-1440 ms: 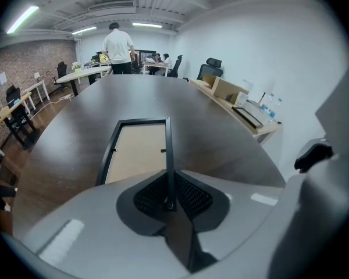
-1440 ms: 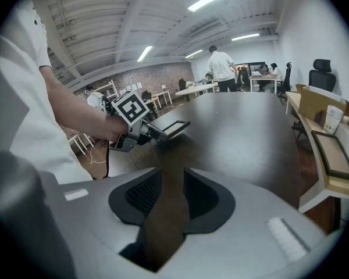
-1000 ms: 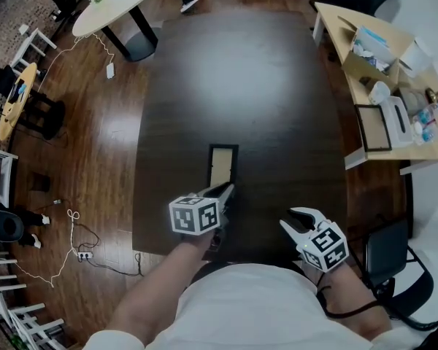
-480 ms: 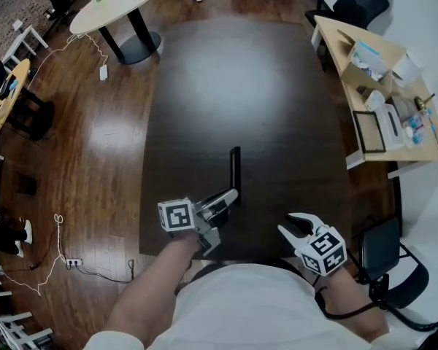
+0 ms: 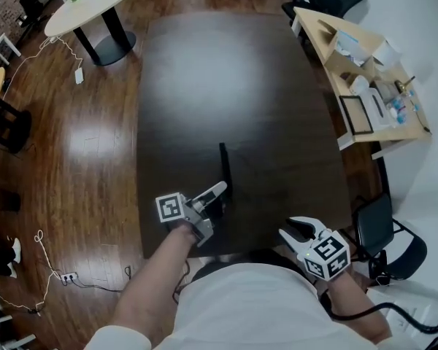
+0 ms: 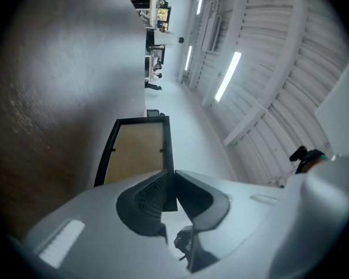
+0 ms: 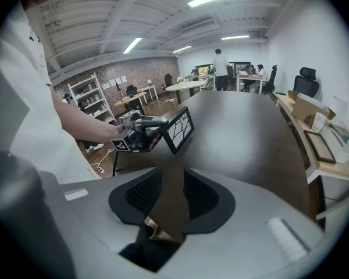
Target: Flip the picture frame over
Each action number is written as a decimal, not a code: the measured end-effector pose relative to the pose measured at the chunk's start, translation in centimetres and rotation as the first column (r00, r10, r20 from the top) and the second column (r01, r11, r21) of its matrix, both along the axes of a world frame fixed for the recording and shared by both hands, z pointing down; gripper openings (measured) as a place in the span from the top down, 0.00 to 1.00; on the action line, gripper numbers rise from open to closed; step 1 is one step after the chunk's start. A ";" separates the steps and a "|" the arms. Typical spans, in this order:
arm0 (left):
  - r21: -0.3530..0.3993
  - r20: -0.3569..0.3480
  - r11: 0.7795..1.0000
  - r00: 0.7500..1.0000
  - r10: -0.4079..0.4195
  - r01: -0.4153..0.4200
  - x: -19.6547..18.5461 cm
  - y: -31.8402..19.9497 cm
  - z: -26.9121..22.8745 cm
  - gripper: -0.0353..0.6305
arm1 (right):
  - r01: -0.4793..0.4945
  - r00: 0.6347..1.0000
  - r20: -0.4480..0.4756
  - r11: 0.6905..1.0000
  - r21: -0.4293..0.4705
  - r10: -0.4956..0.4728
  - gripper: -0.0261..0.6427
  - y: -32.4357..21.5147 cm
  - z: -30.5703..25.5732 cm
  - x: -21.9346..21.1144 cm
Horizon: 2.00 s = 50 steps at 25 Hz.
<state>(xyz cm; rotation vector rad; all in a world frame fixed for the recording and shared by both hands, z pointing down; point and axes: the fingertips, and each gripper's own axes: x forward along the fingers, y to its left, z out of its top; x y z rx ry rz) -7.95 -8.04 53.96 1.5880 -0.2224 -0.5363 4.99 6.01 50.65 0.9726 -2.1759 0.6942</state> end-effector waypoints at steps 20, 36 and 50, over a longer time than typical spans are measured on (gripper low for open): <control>-0.027 -0.030 1.000 0.999 0.012 -0.013 -2.4 0.0 2.7 0.87 | -0.031 0.999 -0.030 0.999 -0.014 0.031 0.78 1.5 -0.3 -1.4; 0.051 0.352 0.992 0.932 0.088 -0.113 -4.1 1.0 6.7 0.88 | -0.011 1.000 -0.010 1.000 -0.021 0.010 0.78 1.3 0.1 -2.2; 0.054 0.521 0.992 0.851 0.069 -0.113 -4.4 0.8 7.9 0.88 | 0.023 1.000 0.014 1.000 -0.012 -0.023 0.78 0.1 0.3 -1.7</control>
